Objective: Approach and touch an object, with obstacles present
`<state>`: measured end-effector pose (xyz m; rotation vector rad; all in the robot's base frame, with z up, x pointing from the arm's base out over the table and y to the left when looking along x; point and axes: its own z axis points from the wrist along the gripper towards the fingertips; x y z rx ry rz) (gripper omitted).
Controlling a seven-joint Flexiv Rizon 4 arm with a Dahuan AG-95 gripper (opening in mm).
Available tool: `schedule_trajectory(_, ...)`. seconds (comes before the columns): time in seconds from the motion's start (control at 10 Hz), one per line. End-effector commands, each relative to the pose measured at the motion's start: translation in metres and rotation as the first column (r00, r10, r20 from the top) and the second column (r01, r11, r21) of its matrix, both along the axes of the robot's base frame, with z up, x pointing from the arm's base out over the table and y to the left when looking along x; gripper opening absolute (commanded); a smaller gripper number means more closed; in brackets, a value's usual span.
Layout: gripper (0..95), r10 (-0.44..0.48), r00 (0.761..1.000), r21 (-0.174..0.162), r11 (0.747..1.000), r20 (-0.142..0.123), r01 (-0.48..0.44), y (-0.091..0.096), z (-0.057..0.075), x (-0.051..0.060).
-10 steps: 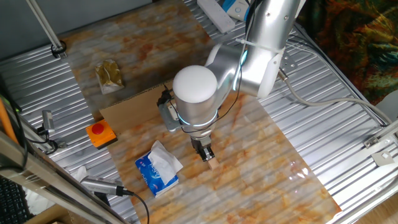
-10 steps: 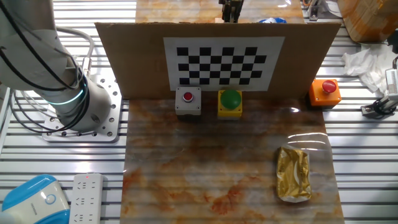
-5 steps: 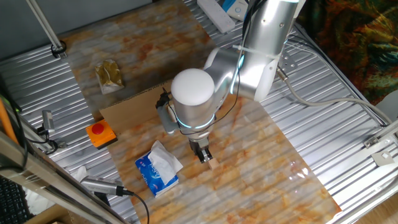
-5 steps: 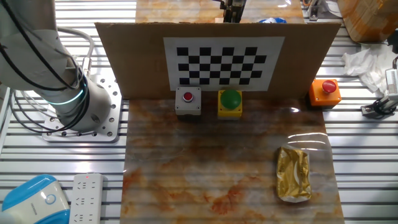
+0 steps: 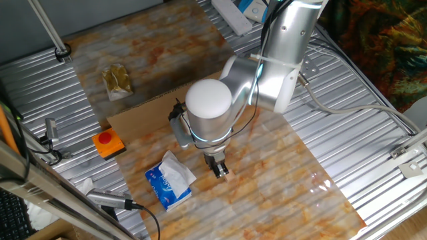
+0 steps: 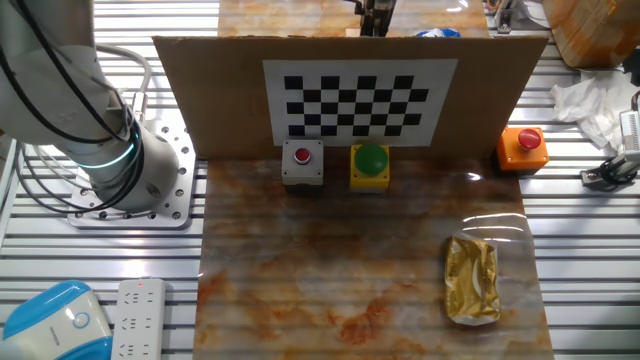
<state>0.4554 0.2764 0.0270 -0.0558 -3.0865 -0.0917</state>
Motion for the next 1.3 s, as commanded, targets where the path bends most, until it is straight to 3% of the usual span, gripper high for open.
schedule_trajectory(0.1, 0.0, -0.001, 1.000, 0.000, 1.000, 0.002, 0.001, -0.0012, -0.0006, -0.0030)
schedule_trajectory(0.3, 0.0, 0.000, 1.000, -0.011, 1.000, 0.007, 0.000, -0.0019, -0.0017, -0.0065)
schedule_trajectory(1.3, 0.0, 0.005, 1.000, 0.005, 1.000, -0.007, -0.005, 0.0001, 0.0051, -0.0097)
